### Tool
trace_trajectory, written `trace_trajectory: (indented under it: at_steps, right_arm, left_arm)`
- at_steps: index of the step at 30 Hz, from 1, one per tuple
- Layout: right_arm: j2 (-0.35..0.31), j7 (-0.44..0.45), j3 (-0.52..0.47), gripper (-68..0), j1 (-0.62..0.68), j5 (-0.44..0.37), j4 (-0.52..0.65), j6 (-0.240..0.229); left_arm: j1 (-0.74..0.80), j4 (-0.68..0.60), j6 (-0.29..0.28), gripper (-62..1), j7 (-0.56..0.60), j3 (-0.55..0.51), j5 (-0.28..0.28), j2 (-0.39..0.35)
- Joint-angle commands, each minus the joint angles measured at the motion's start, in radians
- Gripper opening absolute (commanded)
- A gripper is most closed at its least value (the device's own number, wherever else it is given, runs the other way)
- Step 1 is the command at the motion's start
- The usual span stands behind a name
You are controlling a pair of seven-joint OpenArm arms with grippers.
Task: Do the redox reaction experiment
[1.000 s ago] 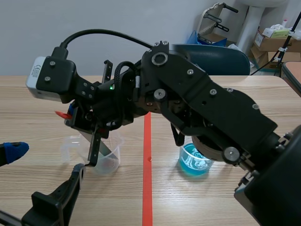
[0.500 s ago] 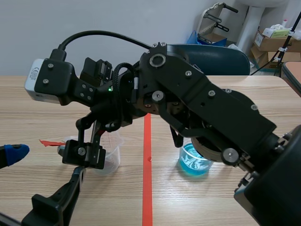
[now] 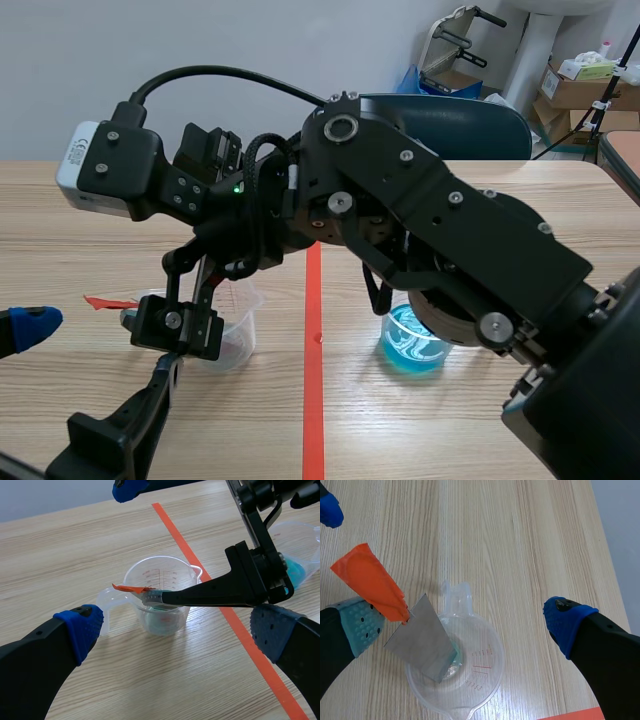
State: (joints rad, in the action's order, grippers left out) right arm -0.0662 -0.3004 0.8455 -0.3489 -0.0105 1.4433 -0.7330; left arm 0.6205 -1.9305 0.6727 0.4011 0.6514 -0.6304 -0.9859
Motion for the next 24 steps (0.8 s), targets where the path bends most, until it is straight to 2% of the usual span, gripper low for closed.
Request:
trace_trajectory:
  at_steps: [1, 7, 13, 24]
  right_arm:
    - [0.011, 0.019, 0.002, 0.4, -0.011, -0.027, 0.006, -0.013]
    - [0.011, 0.019, 0.002, 0.4, -0.011, -0.027, 0.006, -0.013]
    - [0.011, 0.019, 0.002, 0.4, -0.011, -0.027, 0.006, -0.013]
    - [0.011, 0.018, 0.0, 0.4, -0.011, -0.027, 0.006, -0.013]
  left_arm:
    - [-0.003, -0.008, -0.002, 1.4, 0.018, -0.003, 0.001, 0.005]
    - [-0.003, -0.006, -0.001, 1.4, 0.001, -0.003, 0.001, 0.004]
    - [-0.002, -0.006, 0.063, 1.4, -0.006, -0.003, -0.003, 0.004]
    - [0.038, 0.027, 0.068, -1.3, -0.031, -0.003, -0.006, 0.002]
